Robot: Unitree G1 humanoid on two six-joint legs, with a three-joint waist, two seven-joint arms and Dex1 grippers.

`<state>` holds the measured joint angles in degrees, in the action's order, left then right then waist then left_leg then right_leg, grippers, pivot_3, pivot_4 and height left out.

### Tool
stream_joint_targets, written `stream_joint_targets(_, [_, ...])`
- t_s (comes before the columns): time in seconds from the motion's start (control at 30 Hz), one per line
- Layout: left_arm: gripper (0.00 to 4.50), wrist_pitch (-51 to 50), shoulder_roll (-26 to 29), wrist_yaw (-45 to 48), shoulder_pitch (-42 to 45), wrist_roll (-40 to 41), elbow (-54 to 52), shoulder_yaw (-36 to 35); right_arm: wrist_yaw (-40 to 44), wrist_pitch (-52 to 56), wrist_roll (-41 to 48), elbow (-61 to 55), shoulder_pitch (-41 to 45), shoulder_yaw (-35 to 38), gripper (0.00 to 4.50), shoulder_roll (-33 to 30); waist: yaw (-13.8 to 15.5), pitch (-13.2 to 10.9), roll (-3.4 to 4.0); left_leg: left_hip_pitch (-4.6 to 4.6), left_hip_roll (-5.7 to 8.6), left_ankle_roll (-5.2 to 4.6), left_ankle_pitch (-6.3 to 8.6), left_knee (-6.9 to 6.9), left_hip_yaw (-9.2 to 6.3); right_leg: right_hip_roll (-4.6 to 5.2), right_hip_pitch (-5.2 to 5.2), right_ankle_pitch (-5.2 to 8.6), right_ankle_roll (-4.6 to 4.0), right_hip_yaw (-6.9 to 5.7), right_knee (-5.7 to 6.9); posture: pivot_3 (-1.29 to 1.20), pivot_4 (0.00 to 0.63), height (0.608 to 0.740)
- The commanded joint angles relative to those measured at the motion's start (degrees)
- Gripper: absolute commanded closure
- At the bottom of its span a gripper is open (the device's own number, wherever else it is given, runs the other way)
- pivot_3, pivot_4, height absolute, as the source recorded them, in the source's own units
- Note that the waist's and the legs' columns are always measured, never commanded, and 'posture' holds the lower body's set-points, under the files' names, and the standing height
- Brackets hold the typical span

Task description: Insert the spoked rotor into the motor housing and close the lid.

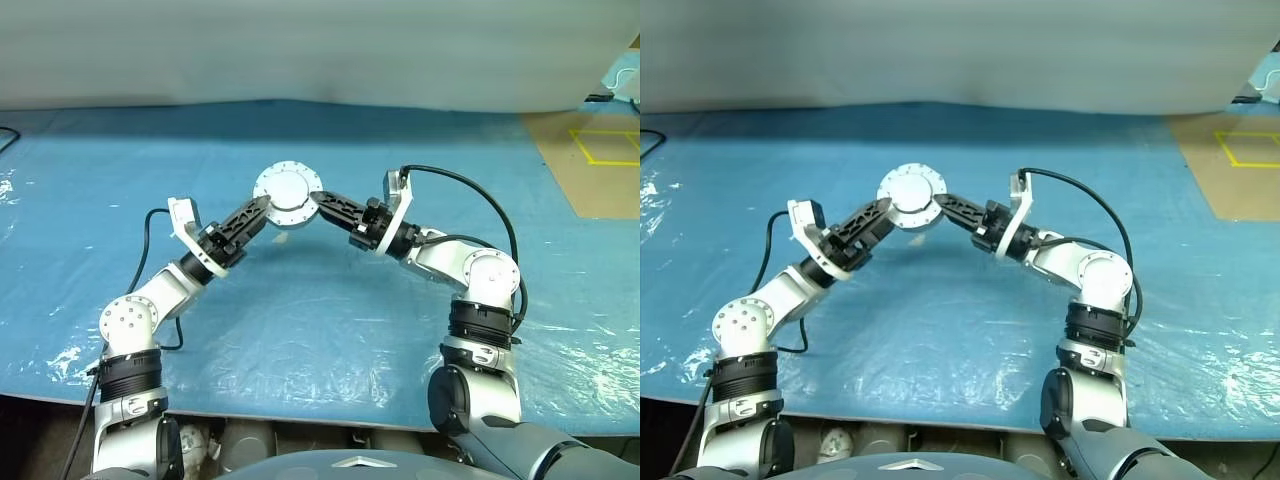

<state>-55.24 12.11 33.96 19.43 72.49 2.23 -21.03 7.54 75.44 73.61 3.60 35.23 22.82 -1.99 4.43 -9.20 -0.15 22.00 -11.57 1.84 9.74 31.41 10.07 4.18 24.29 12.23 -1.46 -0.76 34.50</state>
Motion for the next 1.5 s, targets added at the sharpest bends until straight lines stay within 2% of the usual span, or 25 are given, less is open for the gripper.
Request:
stream_joint_targets(0.03, [0.03, 0.1, -1.5, 2.0, 0.3, 0.2, -1.2, 2.4, 0.9, -0.6, 4.4, -3.2, 0.9, -0.8, 3.21, -0.1, 0.0, 0.0, -0.03, 0.01, 0.0, 0.0, 0.0, 0.05, -0.01, 0.01, 0.0, 0.0, 0.0, 0.0, 0.04, 0.0, 0.15, 0.74])
stream_joint_targets(0.3, [0.03, 3.7, -6.4, -1.2, 1.9, -2.4, 1.9, 3.8, 0.4, -1.4, 5.2, -3.3, 0.5, -2.1, 3.21, -0.8, 0.0, 0.0, -0.05, 0.02, -0.03, 0.0, 0.0, 0.32, -0.03, 0.01, 0.0, 0.01, 0.01, 0.02, 0.19, 0.0, 0.15, 0.74])
stream_joint_targets(0.5, [0.03, 5.7, -6.9, -2.6, 3.0, -3.8, 3.4, 3.2, 0.2, -1.7, 5.4, -3.5, 0.1, -2.8, 3.21, -1.1, 0.0, 0.0, -0.06, 0.09, -0.02, 0.0, 0.0, 0.46, -0.06, 0.01, 0.0, 0.0, 0.01, 0.03, 0.2, 0.0, 0.15, 0.74])
stream_joint_targets(0.6, [0.63, 6.0, -7.2, -2.3, 3.2, -3.8, 3.5, 3.2, 0.0, -2.0, 5.4, -3.4, 0.0, -3.0, 3.21, -1.2, 0.1, 0.0, -0.06, 0.1, -0.02, 0.0, 0.0, 0.46, -0.07, 0.01, 0.0, 0.0, 0.01, 0.02, 0.2, 0.0, 0.15, 0.74])
stream_joint_targets(0.7, [1.66, 6.9, -7.8, -3.8, 3.8, -4.8, 3.7, 3.4, -0.3, -2.3, 5.5, -3.1, 0.1, -3.3, 3.21, -1.3, 0.1, 0.0, -0.07, 0.11, -0.02, 0.0, 0.0, 0.46, -0.07, 0.01, 0.0, 0.0, 0.01, 0.01, 0.2, 0.0, 0.15, 0.74])
stream_joint_targets(0.73, [1.77, 7.4, -8.1, -4.4, 4.1, -5.2, 4.0, 3.4, -0.4, -2.4, 5.4, -3.0, 0.1, -3.4, 3.21, -1.4, 0.1, 0.0, -0.07, 0.11, -0.02, 0.0, 0.0, 0.47, -0.07, 0.01, 0.0, 0.0, 0.01, 0.01, 0.2, 0.0, 0.15, 0.74])
stream_joint_targets(1.03, [1.77, 7.8, -8.7, -3.6, 5.4, -4.2, 4.7, 2.8, -0.6, -4.1, 3.2, -3.4, 0.3, -4.8, 3.21, -2.0, 0.1, 0.0, -0.07, 0.13, -0.03, 0.0, 0.0, 0.5, -0.08, 0.01, 0.0, 0.0, 0.01, 0.01, 0.21, 0.0, 0.15, 0.74])
stream_joint_targets(1.17, [1.77, 8.6, -8.8, -6.0, 6.0, -6.4, 5.0, 3.4, -1.7, -6.8, 2.0, -3.7, 0.2, -4.8, 3.21, -1.6, 0.1, 0.0, -0.07, 0.12, -0.04, 0.0, 0.0, 0.5, -0.08, 0.0, 0.0, 0.0, 0.01, 0.0, 0.21, 0.0, 0.15, 0.74])
stream_joint_targets(1.27, [1.77, 9.8, -8.9, -6.1, 7.2, -6.9, 6.1, 3.2, 0.7, -11.2, -1.0, -5.3, 0.1, -5.7, 3.21, -1.9, 0.2, 0.0, -0.08, 0.14, -0.03, 0.0, 0.0, 0.53, -0.08, 0.01, 0.0, 0.0, 0.02, 0.0, 0.21, 0.0, 0.15, 0.74])
stream_joint_targets(1.4, [1.77, 10.7, -9.1, -7.0, 8.9, -6.4, 6.9, 1.9, 0.2, -9.7, 1.2, -4.0, 0.3, -6.0, 1.8, -2.4, 0.1, -0.1, -0.08, 0.15, -0.03, 0.0, 0.0, 0.55, -0.1, 0.01, 0.0, 0.0, 0.02, 0.0, 0.22, 0.0, 0.15, 0.74])
stream_joint_targets(1.43, [1.77, 11.1, -9.1, -7.1, 9.3, -6.6, 7.0, 1.6, -0.3, -9.4, 0.9, -3.4, 0.4, -6.2, 1.59, -2.5, 0.1, -0.1, -0.08, 0.15, -0.03, 0.0, 0.0, 0.55, -0.1, 0.01, 0.0, 0.0, 0.02, 0.0, 0.22, 0.0, 0.15, 0.74])
stream_joint_targets(1.5, [1.77, 12.1, -9.1, -8.1, 10.2, -6.6, 7.3, 0.5, -0.6, -9.4, 0.7, -2.8, 0.5, -6.3, 1.59, -2.5, 0.0, -0.1, -0.08, 0.15, -0.03, 0.0, 0.0, 0.55, -0.1, 0.0, 0.0, 0.0, 0.02, 0.0, 0.22, 0.0, 0.15, 0.74])
